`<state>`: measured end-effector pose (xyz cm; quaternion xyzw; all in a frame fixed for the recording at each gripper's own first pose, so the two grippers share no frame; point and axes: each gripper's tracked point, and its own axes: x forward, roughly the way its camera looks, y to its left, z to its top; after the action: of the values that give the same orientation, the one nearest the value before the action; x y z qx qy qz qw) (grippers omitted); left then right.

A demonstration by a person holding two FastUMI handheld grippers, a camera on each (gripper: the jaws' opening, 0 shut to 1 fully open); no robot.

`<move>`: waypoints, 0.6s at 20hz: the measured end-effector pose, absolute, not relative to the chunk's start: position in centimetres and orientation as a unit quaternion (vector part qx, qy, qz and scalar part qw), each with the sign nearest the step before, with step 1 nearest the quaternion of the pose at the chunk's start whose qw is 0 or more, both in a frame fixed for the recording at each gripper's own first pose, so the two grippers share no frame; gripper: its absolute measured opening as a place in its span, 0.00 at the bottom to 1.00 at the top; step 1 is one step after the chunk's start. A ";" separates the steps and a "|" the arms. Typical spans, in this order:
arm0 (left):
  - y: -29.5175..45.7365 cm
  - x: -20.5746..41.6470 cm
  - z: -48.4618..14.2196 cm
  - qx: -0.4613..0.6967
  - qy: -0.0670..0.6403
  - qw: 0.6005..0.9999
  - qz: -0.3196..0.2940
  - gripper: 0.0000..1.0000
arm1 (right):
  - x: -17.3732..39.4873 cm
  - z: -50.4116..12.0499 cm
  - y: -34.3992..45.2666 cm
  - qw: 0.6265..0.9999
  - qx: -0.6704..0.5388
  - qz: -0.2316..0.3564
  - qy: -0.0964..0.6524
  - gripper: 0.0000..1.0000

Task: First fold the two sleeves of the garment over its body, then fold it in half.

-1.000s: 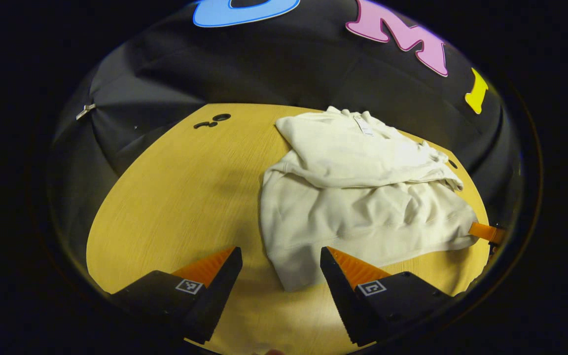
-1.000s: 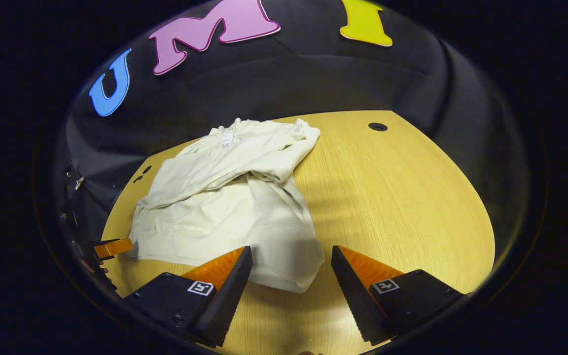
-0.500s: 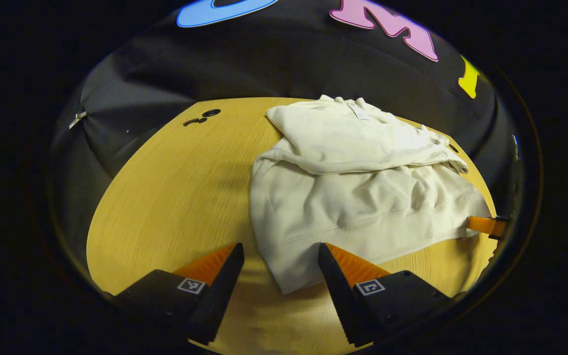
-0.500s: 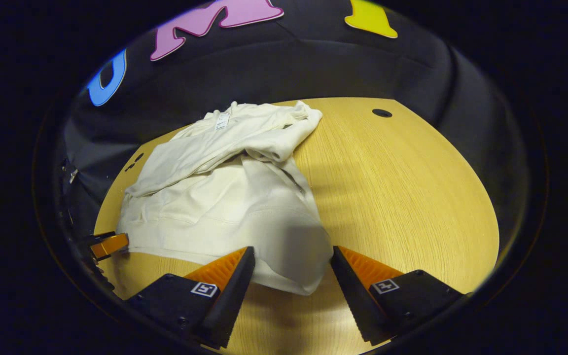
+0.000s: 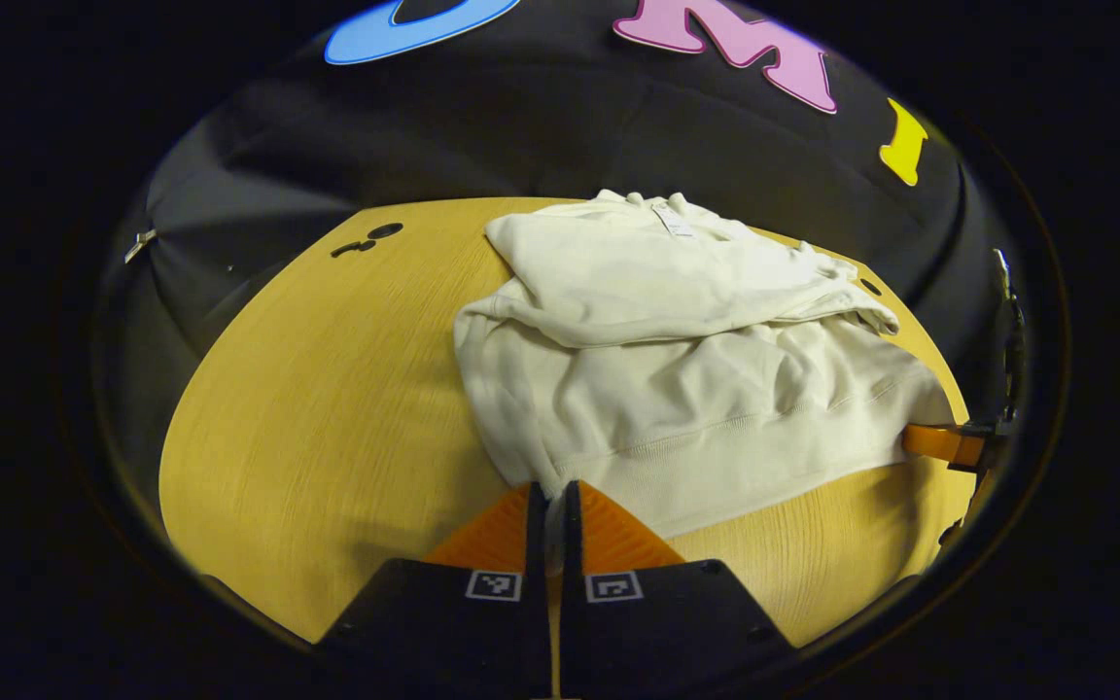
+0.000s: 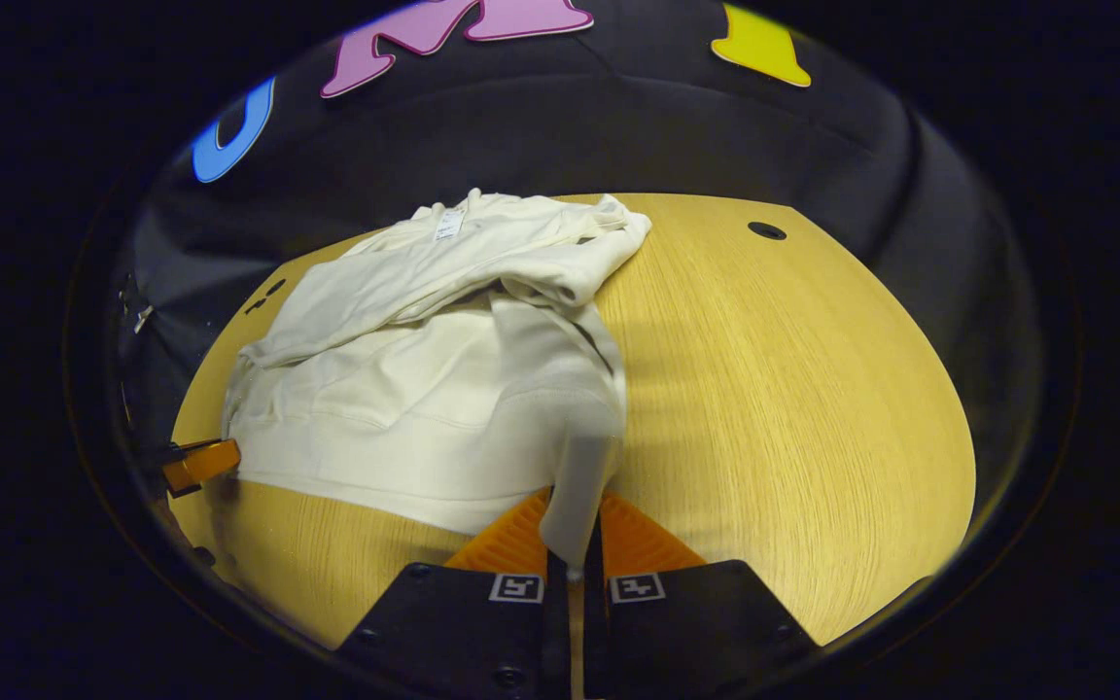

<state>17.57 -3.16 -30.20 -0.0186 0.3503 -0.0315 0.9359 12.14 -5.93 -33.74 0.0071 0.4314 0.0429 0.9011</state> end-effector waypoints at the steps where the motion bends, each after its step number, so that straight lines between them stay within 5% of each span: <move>1: -3.2 17.6 -30.2 -0.017 0.351 0.936 -0.032 0.07 | 12.0 -33.7 -5.8 0.899 0.015 0.047 0.436 0.09; 3: -3.3 17.4 -29.9 -0.023 0.356 0.934 -0.034 0.07 | 12.1 -33.6 -5.9 0.896 0.026 0.047 0.440 0.08; 4: -3.0 17.3 -29.7 -0.028 0.356 0.934 -0.030 0.07 | 12.3 -33.2 -6.1 0.898 0.027 0.044 0.436 0.20; 5: -2.9 17.4 -29.3 -0.038 0.353 0.934 -0.028 0.06 | 12.6 -32.8 -6.2 0.900 0.026 0.045 0.432 0.07; 12: -3.2 18.4 -24.7 -0.066 0.328 0.942 -0.028 0.06 | 16.4 -28.1 -4.4 0.920 0.022 0.073 0.385 0.07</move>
<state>18.43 -3.21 -24.67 -0.0658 0.3281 -0.0277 0.9419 16.38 -4.38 -28.13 0.0216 0.3847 0.0732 0.9199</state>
